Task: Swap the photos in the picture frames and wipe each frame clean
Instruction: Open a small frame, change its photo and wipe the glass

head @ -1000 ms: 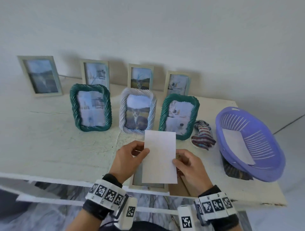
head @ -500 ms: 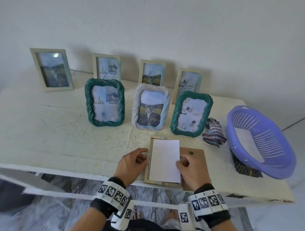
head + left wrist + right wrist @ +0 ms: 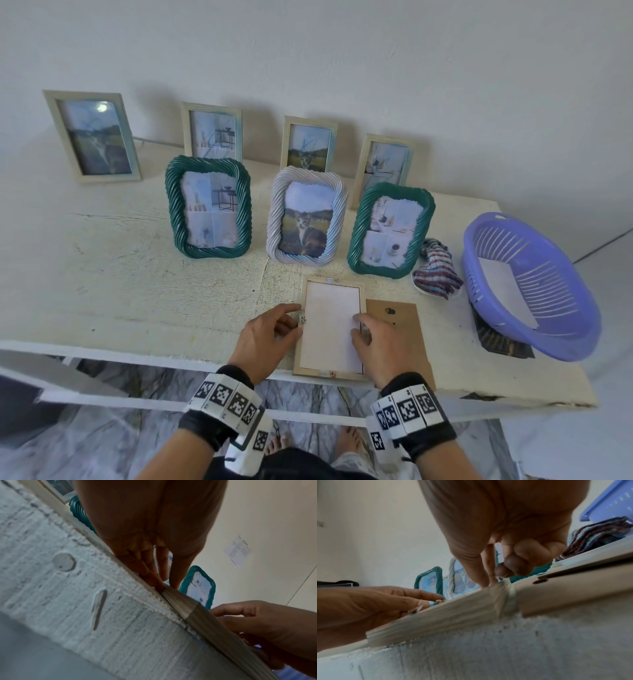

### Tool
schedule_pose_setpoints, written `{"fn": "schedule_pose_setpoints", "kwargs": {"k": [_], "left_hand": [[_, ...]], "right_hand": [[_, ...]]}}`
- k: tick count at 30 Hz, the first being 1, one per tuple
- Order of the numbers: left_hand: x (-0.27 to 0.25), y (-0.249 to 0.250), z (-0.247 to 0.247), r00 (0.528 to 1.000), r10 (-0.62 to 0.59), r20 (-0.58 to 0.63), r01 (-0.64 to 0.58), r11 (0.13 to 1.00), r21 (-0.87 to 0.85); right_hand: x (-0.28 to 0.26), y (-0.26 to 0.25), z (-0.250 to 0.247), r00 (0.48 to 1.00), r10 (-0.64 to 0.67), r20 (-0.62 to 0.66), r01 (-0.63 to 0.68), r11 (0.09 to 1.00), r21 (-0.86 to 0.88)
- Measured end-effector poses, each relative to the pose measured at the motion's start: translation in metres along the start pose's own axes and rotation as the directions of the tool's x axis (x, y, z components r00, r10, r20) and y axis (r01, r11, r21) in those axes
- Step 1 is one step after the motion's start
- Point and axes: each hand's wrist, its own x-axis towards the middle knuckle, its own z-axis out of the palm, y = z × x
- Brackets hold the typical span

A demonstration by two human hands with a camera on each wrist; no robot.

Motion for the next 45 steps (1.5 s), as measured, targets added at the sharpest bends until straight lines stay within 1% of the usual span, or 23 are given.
{"fn": "schedule_pose_setpoints", "kwargs": {"k": [3, 5, 7, 8, 10, 12, 14, 20, 22, 24, 25, 28, 32, 35, 38, 41, 43, 45], "left_hand": [[0.000, -0.001, 0.000, 1.000, 0.004, -0.003, -0.004, 1.000, -0.006], [0.000, -0.001, 0.001, 1.000, 0.006, -0.006, -0.006, 1.000, -0.010], [0.000, -0.001, 0.001, 1.000, 0.006, -0.010, -0.006, 1.000, -0.009], [0.000, -0.001, 0.001, 1.000, 0.005, -0.011, -0.005, 1.000, -0.008], [-0.001, -0.001, 0.001, 1.000, 0.003, -0.010, -0.003, 1.000, -0.015], [-0.001, -0.001, 0.001, 1.000, 0.000, -0.013, -0.001, 1.000, -0.024], [-0.001, -0.001, 0.002, 1.000, -0.004, -0.014, 0.004, 1.000, -0.028], [-0.001, 0.001, 0.002, 1.000, -0.024, -0.011, 0.023, 0.999, -0.033], [-0.001, 0.001, 0.002, 1.000, -0.022, -0.013, 0.022, 0.999, -0.030], [-0.001, 0.001, 0.002, 1.000, -0.021, -0.019, 0.021, 0.999, -0.028], [-0.001, 0.001, 0.002, 1.000, -0.021, -0.022, 0.021, 0.999, -0.026], [-0.002, 0.001, 0.003, 1.000, -0.019, -0.023, 0.019, 1.000, -0.017], [-0.002, 0.001, 0.003, 0.999, -0.012, -0.031, 0.012, 1.000, -0.013], [-0.001, 0.001, 0.003, 0.999, 0.000, -0.033, 0.000, 1.000, -0.007], [-0.001, 0.001, 0.003, 0.999, 0.005, -0.032, -0.005, 1.000, 0.000], [-0.001, 0.000, 0.003, 0.999, 0.005, -0.031, -0.005, 1.000, -0.001], [-0.001, 0.000, 0.003, 0.999, 0.009, -0.032, -0.009, 1.000, -0.001], [-0.001, -0.001, 0.003, 1.000, 0.006, -0.028, -0.006, 1.000, -0.001]], "right_hand": [[-0.004, 0.005, -0.006, 1.000, -0.028, -0.004, 0.028, 0.998, 0.053], [-0.007, 0.011, -0.015, 0.998, 0.012, -0.054, -0.009, 0.998, 0.057], [-0.008, 0.021, -0.023, 0.990, 0.074, -0.120, -0.082, 0.995, -0.058], [-0.009, 0.027, -0.026, 0.985, 0.111, -0.129, -0.127, 0.984, -0.126], [-0.011, 0.038, -0.029, 0.977, 0.192, -0.094, -0.209, 0.953, -0.219], [-0.013, 0.045, -0.030, 0.965, 0.261, -0.025, -0.259, 0.933, -0.250], [-0.014, 0.051, -0.029, 0.960, 0.279, -0.004, -0.272, 0.933, -0.235], [-0.009, 0.057, -0.034, 0.953, 0.297, -0.050, -0.300, 0.952, -0.067], [-0.008, 0.054, -0.037, 0.951, 0.282, -0.129, -0.288, 0.957, -0.031], [-0.007, 0.044, -0.038, 0.952, 0.224, -0.207, -0.234, 0.972, -0.024], [-0.006, 0.038, -0.037, 0.957, 0.186, -0.221, -0.198, 0.980, -0.032], [-0.003, 0.014, -0.027, 0.979, 0.086, -0.184, -0.105, 0.990, -0.092], [0.002, -0.016, -0.010, 0.991, -0.007, -0.135, -0.017, 0.985, -0.171], [0.004, -0.032, -0.001, 0.996, -0.014, -0.087, -0.007, 0.973, -0.230], [0.007, -0.038, 0.007, 0.997, -0.008, -0.074, -0.012, 0.966, -0.256], [0.008, -0.039, 0.012, 0.996, -0.019, -0.085, -0.005, 0.962, -0.272], [0.008, -0.037, 0.013, 0.995, -0.043, -0.085, 0.015, 0.951, -0.308], [0.008, -0.032, 0.014, 0.995, -0.069, -0.070, 0.046, 0.954, -0.295]]}}
